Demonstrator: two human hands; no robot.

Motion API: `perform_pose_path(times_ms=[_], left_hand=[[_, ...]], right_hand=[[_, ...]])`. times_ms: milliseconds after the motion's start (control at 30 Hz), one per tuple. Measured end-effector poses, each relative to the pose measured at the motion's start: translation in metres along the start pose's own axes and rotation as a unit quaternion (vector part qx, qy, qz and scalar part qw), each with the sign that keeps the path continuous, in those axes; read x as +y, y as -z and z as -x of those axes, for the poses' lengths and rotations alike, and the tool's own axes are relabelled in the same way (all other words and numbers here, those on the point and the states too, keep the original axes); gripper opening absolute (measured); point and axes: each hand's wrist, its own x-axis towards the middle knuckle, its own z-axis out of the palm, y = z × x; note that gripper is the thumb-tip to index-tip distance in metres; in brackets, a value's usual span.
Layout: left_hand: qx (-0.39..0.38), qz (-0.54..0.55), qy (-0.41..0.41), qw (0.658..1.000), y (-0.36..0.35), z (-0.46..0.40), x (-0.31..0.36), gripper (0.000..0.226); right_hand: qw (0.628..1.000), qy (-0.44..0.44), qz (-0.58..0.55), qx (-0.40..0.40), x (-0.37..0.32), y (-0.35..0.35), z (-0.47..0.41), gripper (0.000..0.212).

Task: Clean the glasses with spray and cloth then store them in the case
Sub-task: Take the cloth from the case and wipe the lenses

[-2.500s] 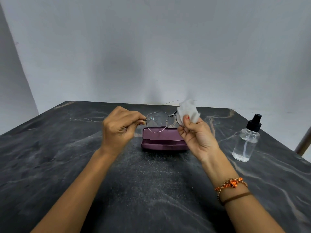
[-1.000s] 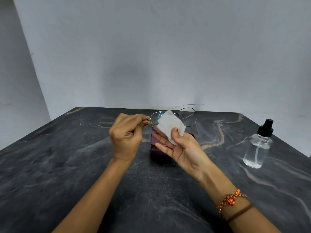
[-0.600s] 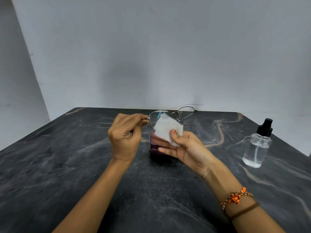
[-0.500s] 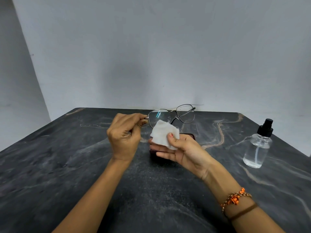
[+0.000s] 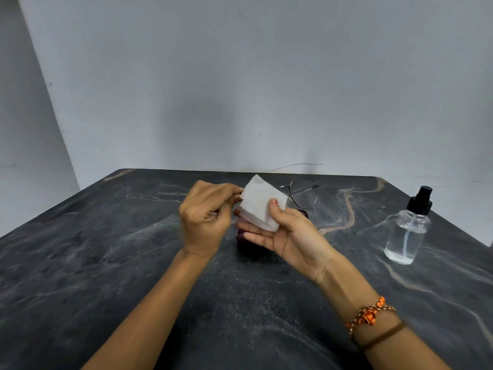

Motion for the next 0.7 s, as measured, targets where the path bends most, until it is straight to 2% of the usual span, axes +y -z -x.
perform_pose_path(times_ms=[100, 267, 333, 467, 600, 700], left_hand=[[-0.001, 0.005, -0.002, 1.000, -0.0019, 0.0010, 0.0019, 0.009], [-0.008, 0.017, -0.012, 1.000, -0.0045, 0.0006, 0.0061, 0.013], [-0.014, 0.022, -0.014, 1.000, -0.0047, -0.0003, 0.0067, 0.013], [-0.018, 0.037, -0.010, 0.999, -0.0037, -0.0005, 0.0082, 0.015], [-0.038, 0.044, -0.019, 0.998, -0.0057, 0.0017, 0.0100, 0.015], [-0.037, 0.036, -0.007, 0.999, -0.0077, 0.0033, 0.0092, 0.019]], right_hand=[[0.998, 0.027, -0.059, 0.015, 0.0014, -0.0017, -0.0014, 0.052], [0.990, 0.066, -0.119, 0.040, 0.0019, -0.0027, -0.0024, 0.053], [0.989, 0.079, -0.117, 0.051, 0.0028, -0.0044, -0.0031, 0.049], [0.983, 0.118, -0.120, 0.077, 0.0024, -0.0049, -0.0027, 0.027], [0.972, 0.144, -0.166, 0.080, 0.0025, -0.0040, -0.0012, 0.029], [0.971, 0.132, -0.189, 0.068, 0.0068, -0.0070, -0.0012, 0.030]])
